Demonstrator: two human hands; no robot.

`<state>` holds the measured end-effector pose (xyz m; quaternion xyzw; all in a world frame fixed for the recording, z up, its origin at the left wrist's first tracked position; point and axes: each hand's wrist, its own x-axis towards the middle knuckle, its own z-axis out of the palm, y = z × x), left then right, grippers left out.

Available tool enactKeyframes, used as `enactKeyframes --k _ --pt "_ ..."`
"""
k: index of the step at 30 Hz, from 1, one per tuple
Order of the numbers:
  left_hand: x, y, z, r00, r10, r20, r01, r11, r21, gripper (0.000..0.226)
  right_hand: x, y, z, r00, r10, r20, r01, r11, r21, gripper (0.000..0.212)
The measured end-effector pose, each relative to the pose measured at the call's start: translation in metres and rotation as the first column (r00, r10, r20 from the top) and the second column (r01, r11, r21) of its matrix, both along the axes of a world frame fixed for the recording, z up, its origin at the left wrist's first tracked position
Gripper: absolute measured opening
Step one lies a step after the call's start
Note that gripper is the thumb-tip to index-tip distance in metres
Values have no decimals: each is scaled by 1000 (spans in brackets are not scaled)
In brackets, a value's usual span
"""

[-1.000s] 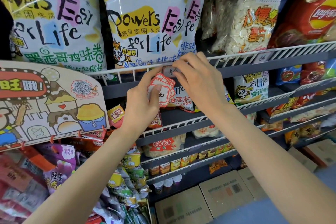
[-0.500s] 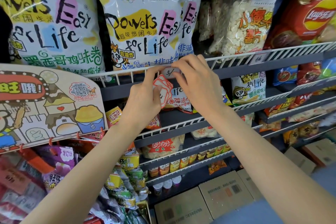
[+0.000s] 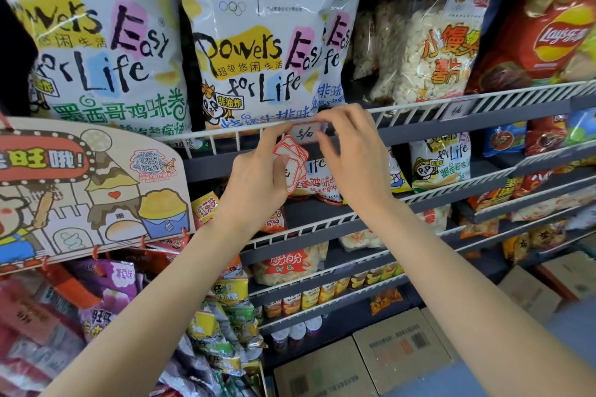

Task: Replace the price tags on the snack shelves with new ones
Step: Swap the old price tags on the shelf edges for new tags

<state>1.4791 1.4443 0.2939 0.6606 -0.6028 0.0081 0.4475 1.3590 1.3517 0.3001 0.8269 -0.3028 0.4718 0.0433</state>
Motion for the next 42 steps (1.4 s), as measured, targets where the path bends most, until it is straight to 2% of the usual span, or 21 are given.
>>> enactKeyframes --k 3,9,12,18,20,22,25,29,32,37,42 --pt "2 2 -1 1000 19 -8 -19 1000 -15 46 -2 -2 -2 999 -12 52 7 996 90 11" --pt "-1 3 -7 994 41 -105 -42 999 -9 36 -1 -1 0 998 -32 61 21 987 162 10" --pt "-2 1 -11 994 27 -104 -28 1000 -6 36 0 1 0 997 -36 61 26 987 161 11" --pt "-5 -6 -21 993 10 -122 -14 999 -34 29 -4 -1 -15 999 36 22 -40 968 249 12" --pt "-10 -7 -30 986 9 -169 -13 1000 -22 23 -9 0 -23 992 118 48 -127 920 371 13" --pt "-16 -8 -40 973 -16 -232 16 1000 -2 19 -15 4 -30 978 193 81 -207 828 521 13" --pt "-24 -13 -57 940 -57 -335 78 996 49 12 -25 8 -43 969 227 97 -233 706 669 14" --pt "-36 -27 -76 875 -94 -475 156 983 94 10 -37 4 -63 979 155 133 -203 645 737 31" --pt "-45 -39 -89 820 -77 -567 193 970 147 8 -47 -8 -77 989 107 99 -144 601 786 35" --pt "-60 -62 -101 735 26 -678 284 895 343 19 -67 -33 -92 995 71 68 -95 519 849 16" --pt "-79 -78 -105 752 -16 -659 326 878 351 19 -94 -61 -103 991 103 91 -130 497 858 11"
